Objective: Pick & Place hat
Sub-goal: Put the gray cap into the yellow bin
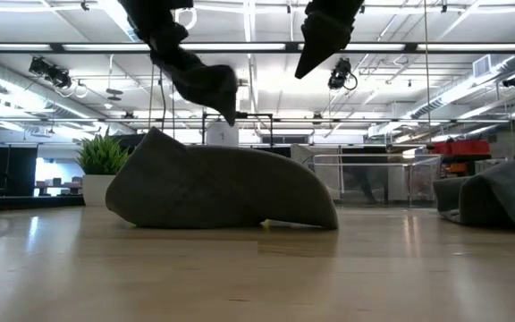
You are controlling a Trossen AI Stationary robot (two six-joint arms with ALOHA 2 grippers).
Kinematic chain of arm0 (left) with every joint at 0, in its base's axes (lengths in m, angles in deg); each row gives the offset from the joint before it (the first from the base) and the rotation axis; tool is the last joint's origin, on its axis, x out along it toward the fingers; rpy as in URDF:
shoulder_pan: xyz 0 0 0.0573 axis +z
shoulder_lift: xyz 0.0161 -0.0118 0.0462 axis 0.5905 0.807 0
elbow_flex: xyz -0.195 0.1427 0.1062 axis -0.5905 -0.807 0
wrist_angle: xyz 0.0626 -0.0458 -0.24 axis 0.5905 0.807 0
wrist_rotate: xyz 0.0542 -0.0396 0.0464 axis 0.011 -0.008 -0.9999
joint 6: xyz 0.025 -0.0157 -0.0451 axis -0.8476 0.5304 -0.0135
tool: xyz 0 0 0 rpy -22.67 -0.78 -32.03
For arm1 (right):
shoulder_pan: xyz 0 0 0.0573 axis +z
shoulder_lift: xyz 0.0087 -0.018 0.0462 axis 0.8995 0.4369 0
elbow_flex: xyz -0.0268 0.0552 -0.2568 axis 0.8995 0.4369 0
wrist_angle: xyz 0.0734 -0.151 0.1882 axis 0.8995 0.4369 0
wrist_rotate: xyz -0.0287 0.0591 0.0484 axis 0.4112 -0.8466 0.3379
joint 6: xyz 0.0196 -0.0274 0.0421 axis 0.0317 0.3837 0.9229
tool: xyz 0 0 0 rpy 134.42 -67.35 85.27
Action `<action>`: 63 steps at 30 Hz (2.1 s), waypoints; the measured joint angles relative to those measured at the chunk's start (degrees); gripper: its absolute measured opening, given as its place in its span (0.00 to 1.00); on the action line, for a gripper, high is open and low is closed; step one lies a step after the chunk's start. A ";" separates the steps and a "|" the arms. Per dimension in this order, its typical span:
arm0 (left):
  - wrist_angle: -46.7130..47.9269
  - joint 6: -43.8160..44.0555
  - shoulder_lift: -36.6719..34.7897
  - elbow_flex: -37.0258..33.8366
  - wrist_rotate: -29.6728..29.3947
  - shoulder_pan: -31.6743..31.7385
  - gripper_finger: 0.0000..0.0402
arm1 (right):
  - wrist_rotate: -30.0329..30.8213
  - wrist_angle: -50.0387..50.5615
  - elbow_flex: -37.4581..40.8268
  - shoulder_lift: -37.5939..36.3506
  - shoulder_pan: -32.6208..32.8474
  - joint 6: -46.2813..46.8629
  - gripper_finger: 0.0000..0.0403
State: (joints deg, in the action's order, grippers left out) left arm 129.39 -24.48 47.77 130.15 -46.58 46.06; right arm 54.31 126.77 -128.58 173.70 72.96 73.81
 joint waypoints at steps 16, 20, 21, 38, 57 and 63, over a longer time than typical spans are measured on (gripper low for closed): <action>-28.26 -13.63 4.95 -27.44 13.11 11.19 0.11 | -0.46 -3.01 0.00 0.04 -0.35 -0.24 0.28; -30.23 -14.18 4.88 -28.28 14.60 9.32 0.11 | -2.02 -8.24 0.02 0.09 -1.90 0.50 0.28; -31.08 -15.29 4.89 -28.30 16.32 8.84 0.11 | -2.74 -10.49 0.02 0.33 -2.60 1.38 0.28; -33.81 -23.56 4.97 -28.30 26.19 8.34 0.12 | -21.62 -28.66 0.02 15.31 -15.22 1.60 0.02; -35.19 -15.09 2.76 -27.88 28.51 10.20 0.35 | -26.97 -30.38 0.13 20.88 -16.13 10.52 0.01; -31.69 -12.86 -3.25 -25.15 28.54 6.60 0.40 | -27.06 -31.05 0.13 20.92 -17.85 16.67 0.01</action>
State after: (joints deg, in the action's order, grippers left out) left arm 97.70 -37.34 44.52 105.00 -18.04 52.66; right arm 27.25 95.72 -128.44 194.62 55.11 90.48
